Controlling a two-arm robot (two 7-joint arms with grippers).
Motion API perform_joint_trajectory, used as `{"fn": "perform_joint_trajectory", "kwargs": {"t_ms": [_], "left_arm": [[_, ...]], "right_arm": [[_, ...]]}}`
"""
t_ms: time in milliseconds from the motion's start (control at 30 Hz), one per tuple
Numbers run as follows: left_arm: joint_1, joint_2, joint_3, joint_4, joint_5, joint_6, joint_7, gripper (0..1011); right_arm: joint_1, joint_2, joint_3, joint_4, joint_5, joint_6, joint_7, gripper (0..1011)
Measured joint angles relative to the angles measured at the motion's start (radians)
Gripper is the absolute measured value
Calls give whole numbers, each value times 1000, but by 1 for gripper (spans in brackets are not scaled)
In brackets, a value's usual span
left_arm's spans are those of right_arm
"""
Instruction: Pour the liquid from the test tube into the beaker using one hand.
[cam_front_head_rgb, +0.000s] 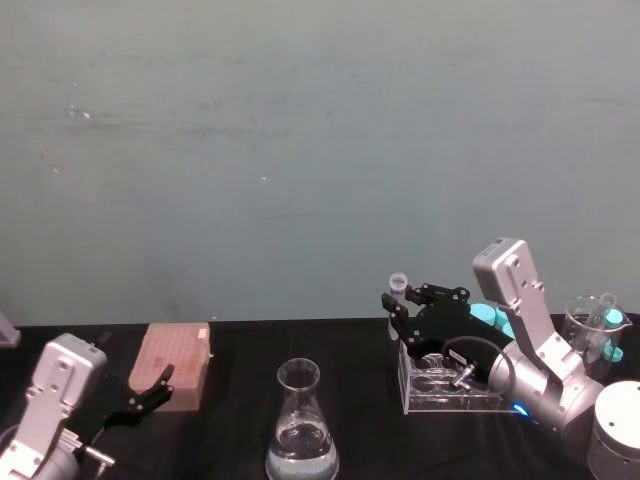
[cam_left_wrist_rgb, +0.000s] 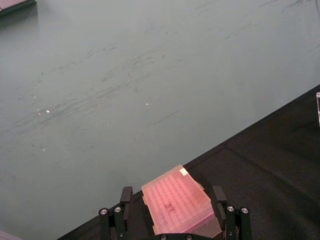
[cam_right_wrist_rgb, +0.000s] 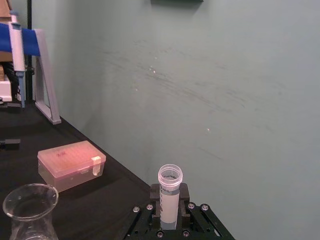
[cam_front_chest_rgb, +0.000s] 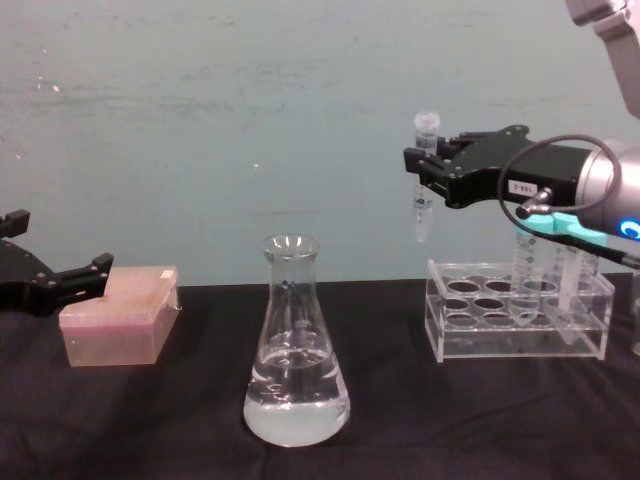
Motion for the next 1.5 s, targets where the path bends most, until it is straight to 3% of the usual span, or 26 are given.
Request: {"fn": "perform_joint_trajectory", "kwargs": {"t_ms": [633, 1500], "left_arm": [[0, 0, 0, 0, 0, 0, 0, 1000], [0, 0, 0, 0, 0, 0, 0, 1000]], "right_arm": [[18, -14, -32, 3, -58, -4, -16, 209], [39, -24, -45, 24, -190, -65, -68, 209]]}}
